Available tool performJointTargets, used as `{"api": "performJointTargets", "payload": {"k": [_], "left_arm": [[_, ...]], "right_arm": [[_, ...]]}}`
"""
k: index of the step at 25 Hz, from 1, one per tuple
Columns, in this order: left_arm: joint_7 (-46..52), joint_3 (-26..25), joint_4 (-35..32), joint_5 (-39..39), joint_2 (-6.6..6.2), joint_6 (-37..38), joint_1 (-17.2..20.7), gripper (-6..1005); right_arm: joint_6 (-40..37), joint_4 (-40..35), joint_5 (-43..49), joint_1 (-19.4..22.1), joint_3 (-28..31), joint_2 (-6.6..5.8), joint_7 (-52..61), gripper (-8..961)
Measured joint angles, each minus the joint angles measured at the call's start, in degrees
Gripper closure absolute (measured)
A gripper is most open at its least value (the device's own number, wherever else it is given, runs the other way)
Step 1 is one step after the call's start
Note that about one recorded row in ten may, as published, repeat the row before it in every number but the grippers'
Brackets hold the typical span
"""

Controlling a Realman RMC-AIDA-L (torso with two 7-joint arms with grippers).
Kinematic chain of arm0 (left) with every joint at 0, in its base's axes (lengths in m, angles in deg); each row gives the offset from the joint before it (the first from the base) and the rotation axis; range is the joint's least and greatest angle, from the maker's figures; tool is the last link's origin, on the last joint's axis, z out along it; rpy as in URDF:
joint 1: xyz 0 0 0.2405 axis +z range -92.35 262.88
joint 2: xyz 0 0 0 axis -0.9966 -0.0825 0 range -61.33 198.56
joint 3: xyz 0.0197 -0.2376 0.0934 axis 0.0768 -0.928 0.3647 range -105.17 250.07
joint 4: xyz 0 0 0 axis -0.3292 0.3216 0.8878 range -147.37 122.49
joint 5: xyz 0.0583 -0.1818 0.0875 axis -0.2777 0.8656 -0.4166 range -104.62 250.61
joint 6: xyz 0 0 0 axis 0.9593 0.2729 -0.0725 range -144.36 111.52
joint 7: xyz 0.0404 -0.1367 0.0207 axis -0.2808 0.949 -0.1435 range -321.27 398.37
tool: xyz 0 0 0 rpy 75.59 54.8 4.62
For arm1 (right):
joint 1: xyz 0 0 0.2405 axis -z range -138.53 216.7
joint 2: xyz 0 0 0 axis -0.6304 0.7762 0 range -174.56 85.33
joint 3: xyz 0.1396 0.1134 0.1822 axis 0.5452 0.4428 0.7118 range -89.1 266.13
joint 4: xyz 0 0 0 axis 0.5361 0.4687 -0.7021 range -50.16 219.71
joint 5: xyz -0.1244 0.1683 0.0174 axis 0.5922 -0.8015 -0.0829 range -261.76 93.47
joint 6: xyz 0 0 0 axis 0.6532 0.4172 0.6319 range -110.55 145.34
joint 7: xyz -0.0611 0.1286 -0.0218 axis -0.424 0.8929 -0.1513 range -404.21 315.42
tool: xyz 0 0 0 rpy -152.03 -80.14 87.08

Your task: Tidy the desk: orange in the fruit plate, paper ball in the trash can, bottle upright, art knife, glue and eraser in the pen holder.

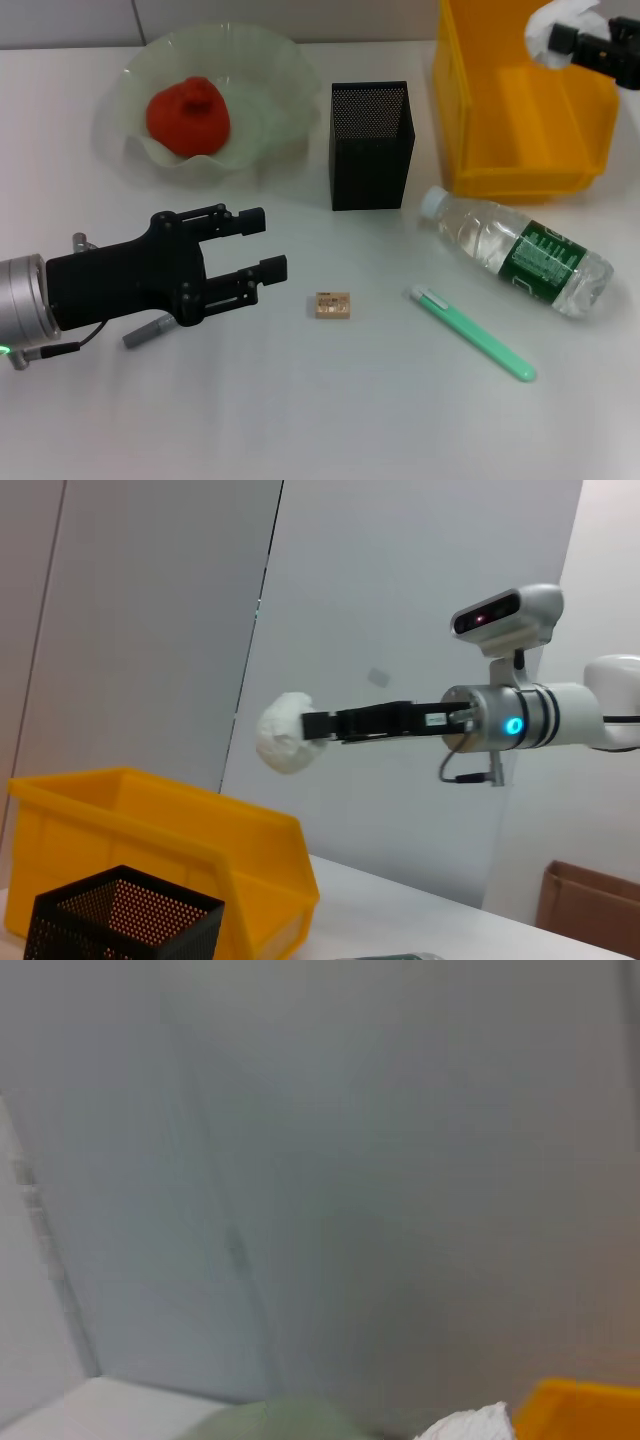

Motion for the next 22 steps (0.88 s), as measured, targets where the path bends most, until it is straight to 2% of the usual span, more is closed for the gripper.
{"api": "performJointTargets", "payload": {"k": [5,19,22], "left_arm": [[0.0,0.1,0.0,0.0,-0.01,0.1,0.0,387],[0.0,0.3,0.0,0.0,-0.01,0.1,-0.1,389],[0.0,0.3,0.1,0.0,-0.01,0.2,-0.1,389]], "right_arm": [[6.8,3.0,0.0,-1.1,-0.3,0.09,-2.8,473],[9.9,10.3,0.2,-4.8,-0.2,0.1,-9.9,460],[9.4,10.6,0.2,-5.0,-0.3,0.16,-10.5,356]]}}
